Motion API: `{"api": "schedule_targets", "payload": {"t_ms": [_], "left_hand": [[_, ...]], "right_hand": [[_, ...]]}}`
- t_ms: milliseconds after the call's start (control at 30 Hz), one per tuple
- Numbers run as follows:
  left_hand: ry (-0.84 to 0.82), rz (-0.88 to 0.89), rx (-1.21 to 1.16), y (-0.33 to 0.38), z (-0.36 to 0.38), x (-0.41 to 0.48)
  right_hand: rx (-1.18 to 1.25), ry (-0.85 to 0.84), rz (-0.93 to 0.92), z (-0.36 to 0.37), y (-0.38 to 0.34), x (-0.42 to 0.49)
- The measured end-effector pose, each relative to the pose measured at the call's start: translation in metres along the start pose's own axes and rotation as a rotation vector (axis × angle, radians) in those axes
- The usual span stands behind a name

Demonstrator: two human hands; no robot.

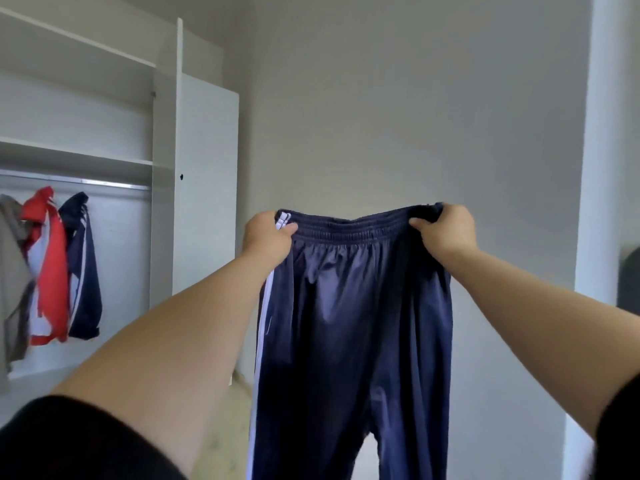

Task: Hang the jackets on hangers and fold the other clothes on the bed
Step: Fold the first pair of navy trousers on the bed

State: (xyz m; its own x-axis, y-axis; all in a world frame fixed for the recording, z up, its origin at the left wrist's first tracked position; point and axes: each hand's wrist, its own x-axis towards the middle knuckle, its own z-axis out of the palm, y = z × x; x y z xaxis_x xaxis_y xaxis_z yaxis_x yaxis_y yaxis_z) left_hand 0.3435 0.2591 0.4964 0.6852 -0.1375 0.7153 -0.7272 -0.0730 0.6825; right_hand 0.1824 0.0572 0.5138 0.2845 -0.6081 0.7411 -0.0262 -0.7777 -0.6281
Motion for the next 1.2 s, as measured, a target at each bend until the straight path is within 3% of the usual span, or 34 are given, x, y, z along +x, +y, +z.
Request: {"api": "schedule_targets", "payload": {"t_ms": [100,233,433,533,600,700,733,933,1200], "left_hand": [[-0.015,0.003,-0.015,-0.009,-0.002,-0.002],[-0.131,-0.008,0.049,-0.012,-0.016,0.004],[-0.310,0.018,0.039,-0.011,-0.018,-0.013],[-0.301,0.082,0.218,-0.019,-0.021,-0.016],[-0.359,0.233,0.452,-0.023,-0.020,-0.020],[-0.495,0.672,0.801,-0.027,-0.013,-0.032],[-0.527,0.728,0.848,-0.027,-0.010,-0.035],[-0.624,0.590,0.810,-0.036,-0.005,-0.039],[-0.727,0.477,0.863,-0.032,0.001,-0.039]], "right_hand": [[0.059,0.010,0.052,-0.005,0.007,-0.001],[0.003,-0.357,0.196,-0.018,0.016,-0.001],[0.327,-0.594,0.340,-0.026,0.031,-0.009],[0.495,-0.673,0.399,-0.030,0.041,-0.013],[0.530,-0.674,0.399,-0.031,0.043,-0.013],[0.453,-0.696,0.322,-0.030,0.043,-0.015],[0.419,-0.726,0.286,-0.029,0.043,-0.015],[0.104,-0.846,0.138,-0.040,0.044,-0.021],[-0.140,-0.722,-0.099,-0.038,0.043,-0.032]]}}
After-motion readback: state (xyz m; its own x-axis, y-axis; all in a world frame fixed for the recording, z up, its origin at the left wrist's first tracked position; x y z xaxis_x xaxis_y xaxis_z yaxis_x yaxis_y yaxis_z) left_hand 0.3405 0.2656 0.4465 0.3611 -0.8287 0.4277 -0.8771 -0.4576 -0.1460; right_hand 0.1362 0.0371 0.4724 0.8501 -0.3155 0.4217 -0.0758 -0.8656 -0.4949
